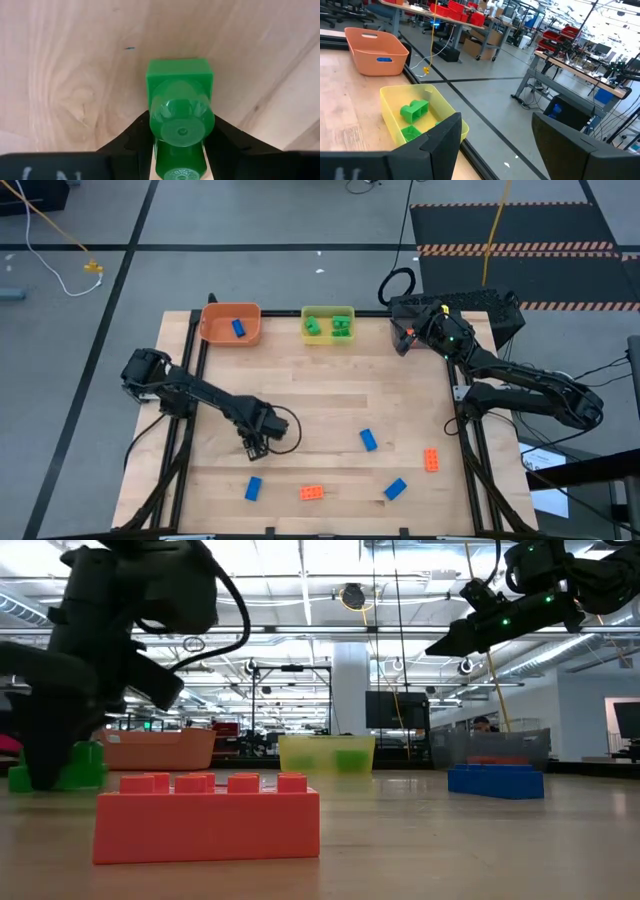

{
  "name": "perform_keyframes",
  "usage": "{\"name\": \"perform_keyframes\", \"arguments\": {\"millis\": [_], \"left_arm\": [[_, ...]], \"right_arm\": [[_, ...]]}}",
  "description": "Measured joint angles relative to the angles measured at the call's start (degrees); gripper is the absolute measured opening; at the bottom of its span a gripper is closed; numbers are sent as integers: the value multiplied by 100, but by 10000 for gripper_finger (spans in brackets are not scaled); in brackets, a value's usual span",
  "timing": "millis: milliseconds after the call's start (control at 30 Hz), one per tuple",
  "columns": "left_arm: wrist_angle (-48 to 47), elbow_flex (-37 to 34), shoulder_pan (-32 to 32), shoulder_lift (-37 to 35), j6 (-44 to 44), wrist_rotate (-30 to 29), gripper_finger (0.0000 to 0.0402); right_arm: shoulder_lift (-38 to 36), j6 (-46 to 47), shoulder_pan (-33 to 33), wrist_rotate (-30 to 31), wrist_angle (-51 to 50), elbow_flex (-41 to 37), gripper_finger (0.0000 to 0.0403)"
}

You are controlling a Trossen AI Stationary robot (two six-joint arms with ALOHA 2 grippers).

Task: Sort & place blocks by color
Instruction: Put the green game piece into the yellow bin

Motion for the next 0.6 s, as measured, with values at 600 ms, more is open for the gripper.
{"name": "perform_keyframes", "arguments": {"millis": [600], "left_arm": [[691,2586,2309,-129,2055,-1970,146]], "right_arm": [[0,35,0,-1,214,1,235]]}}
